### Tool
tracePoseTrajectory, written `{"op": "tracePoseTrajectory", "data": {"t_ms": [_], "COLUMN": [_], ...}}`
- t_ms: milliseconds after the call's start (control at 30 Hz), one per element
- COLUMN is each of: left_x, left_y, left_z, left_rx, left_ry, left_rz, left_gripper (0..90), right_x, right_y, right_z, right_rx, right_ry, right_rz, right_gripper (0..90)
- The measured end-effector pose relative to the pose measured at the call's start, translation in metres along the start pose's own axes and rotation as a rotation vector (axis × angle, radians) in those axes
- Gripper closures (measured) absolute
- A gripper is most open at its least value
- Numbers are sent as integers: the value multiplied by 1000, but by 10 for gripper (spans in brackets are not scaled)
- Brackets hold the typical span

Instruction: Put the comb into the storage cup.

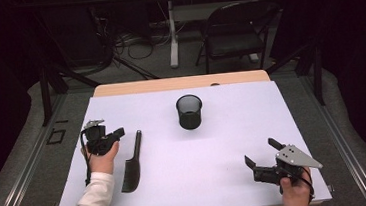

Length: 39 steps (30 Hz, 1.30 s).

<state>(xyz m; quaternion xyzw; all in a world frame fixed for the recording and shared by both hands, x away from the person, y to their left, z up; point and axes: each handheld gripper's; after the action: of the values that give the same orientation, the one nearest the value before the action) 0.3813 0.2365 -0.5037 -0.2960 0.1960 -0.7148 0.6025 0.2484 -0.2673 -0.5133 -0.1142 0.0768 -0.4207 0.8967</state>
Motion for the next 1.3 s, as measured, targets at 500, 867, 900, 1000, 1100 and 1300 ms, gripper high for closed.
{"op": "tracePoseTrajectory", "data": {"t_ms": [500,867,900,1000,1100,1300], "left_x": [-5,-1,0,3,4,8], "left_y": [29,40,41,43,46,55], "left_z": [-10,-14,-15,-16,-17,-15], "left_rx": [-118,-160,-162,-173,-177,-195], "left_ry": [6,29,29,41,41,35], "left_rz": [50,67,67,70,73,70], "left_gripper": [900,900,900,900,900,900], "right_x": [1,1,1,1,1,1], "right_y": [0,1,1,1,1,2], "right_z": [0,-1,-1,-1,-1,-1], "right_rx": [-2,1,1,0,-2,-5], "right_ry": [1,2,2,2,2,1], "right_rz": [2,7,7,8,9,11], "right_gripper": [34,41,41,43,43,46]}}
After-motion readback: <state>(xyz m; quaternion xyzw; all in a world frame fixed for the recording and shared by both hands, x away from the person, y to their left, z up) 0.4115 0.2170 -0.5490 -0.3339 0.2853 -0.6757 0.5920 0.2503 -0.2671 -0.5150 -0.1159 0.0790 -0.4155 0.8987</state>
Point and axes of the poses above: each handheld gripper's, and its own axes: y roughly forward along the jaws, z roughly out of its top, x roughly to its right, and after that the axes turned 12 degrees about z, right-handed
